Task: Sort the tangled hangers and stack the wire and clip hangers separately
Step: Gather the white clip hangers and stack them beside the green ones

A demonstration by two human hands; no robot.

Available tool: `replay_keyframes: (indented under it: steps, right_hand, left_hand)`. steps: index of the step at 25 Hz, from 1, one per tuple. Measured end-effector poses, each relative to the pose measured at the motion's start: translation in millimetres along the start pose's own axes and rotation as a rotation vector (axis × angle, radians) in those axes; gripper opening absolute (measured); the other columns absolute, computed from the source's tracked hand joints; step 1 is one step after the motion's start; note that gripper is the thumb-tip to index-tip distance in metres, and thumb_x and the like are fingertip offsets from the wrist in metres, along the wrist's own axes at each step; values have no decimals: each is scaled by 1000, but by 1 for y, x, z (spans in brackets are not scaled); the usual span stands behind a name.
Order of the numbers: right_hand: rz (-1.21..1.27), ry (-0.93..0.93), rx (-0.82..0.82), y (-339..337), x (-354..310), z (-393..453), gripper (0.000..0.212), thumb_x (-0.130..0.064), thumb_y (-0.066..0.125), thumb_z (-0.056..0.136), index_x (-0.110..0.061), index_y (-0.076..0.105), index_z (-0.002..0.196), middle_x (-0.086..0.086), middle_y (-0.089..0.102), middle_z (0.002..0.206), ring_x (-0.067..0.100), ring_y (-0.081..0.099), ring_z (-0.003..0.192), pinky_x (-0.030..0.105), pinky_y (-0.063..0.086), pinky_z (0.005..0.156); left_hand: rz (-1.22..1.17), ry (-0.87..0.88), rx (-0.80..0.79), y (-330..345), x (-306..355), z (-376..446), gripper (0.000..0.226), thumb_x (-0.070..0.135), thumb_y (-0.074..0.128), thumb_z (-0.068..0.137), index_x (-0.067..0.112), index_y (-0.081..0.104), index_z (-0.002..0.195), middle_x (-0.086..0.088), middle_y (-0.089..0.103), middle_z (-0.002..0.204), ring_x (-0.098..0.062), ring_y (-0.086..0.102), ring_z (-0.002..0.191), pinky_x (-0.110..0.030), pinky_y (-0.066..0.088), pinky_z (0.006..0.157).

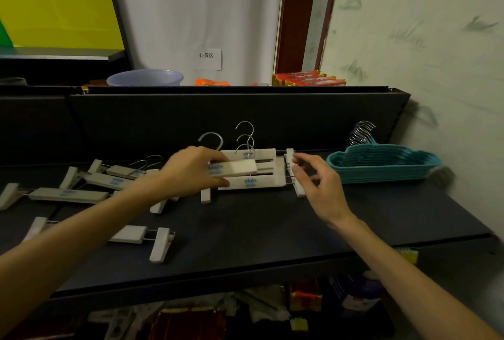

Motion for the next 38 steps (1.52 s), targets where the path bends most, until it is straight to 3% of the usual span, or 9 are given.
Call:
replay_keyframes:
  steps: [2, 5, 9, 13, 17, 22, 26, 32, 38]
  right_hand:
    - [233, 132, -183, 2, -10, -3, 39, -32, 66, 94, -21, 61, 132, -11, 69, 109, 4, 65, 100, 21, 55, 81]
    - [188, 150, -317, 0, 0, -10, 22, -24, 70, 93, -22, 74, 114, -7, 71, 81, 15, 60, 70, 24, 51, 67]
    - [270, 214, -248, -12, 13, -21, 19, -15, 72, 91, -17, 76, 109, 4, 77, 88, 17, 73, 78, 30, 58, 69]
    - [346, 312, -158, -28, 27, -26, 18, -10, 74, 87, -16, 77, 104, 3, 78, 87, 10, 70, 73, 22, 51, 55]
    - [322, 312, -122, -25, 31, -25, 17, -7, 78, 82, -18, 80, 96, -4, 77, 84, 3, 69, 79, 17, 52, 67]
    - [155, 204, -105, -21, 31, -22, 19, -13, 83, 80, -25, 81, 95, -8, 78, 89, 10, 72, 91, 27, 56, 84]
    - [110, 176, -225, -22, 33, -28, 18, -17, 80, 83, -23, 80, 100, -5, 77, 89, 9, 70, 86, 23, 54, 79]
    - [211, 299, -455, -40, 35, -20, 27, -2, 72, 88, -11, 76, 114, -1, 77, 108, 8, 70, 103, 19, 53, 90]
    - [162, 313, -350, -33, 39, -13, 27, 1, 71, 88, -14, 76, 110, 0, 76, 106, 4, 69, 97, 16, 52, 84]
  left_hand:
    - [7, 69, -53, 18, 14, 1, 51, 41, 76, 84, 26, 60, 131, 7, 66, 120, -5, 63, 100, -29, 56, 88]
    - [-29, 88, -117, 38, 23, 1, 60, 44, 75, 85, 31, 52, 138, 7, 63, 129, -8, 62, 110, -33, 54, 97]
    - [130, 159, -26, 36, 15, -15, 75, 62, 62, 87, 36, 35, 151, 10, 56, 136, -2, 55, 106, -27, 48, 92]
    - [-79, 94, -87, 24, -16, -37, 69, 80, 40, 80, 37, 51, 133, 20, 60, 117, 4, 61, 98, -26, 55, 90]
    - [-149, 135, -150, 27, -27, -44, 24, 41, 66, 89, 41, 64, 114, 25, 61, 109, 6, 59, 104, -23, 53, 90]
    - [-72, 154, -141, 23, -36, -41, 20, 42, 61, 92, 40, 68, 111, 23, 52, 115, 4, 55, 102, -22, 52, 84]
    - [-24, 157, -159, 32, -35, -40, 18, 38, 61, 93, 37, 70, 110, 23, 62, 108, 5, 57, 100, -21, 51, 89]
    - [-31, 82, -153, 36, -44, -32, 13, 34, 66, 92, 37, 71, 104, 23, 56, 106, 6, 59, 94, -14, 49, 80]
    - [-86, 78, -99, 40, -48, -32, 15, 34, 69, 90, 40, 67, 103, 26, 57, 101, 8, 60, 92, -13, 49, 75]
Point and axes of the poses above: each hand's wrist, its own z-axis towards the middle knuckle, its own y-axis out of the palm, x = y × z, the point moved 2 cm from there along z, towards the middle knuckle
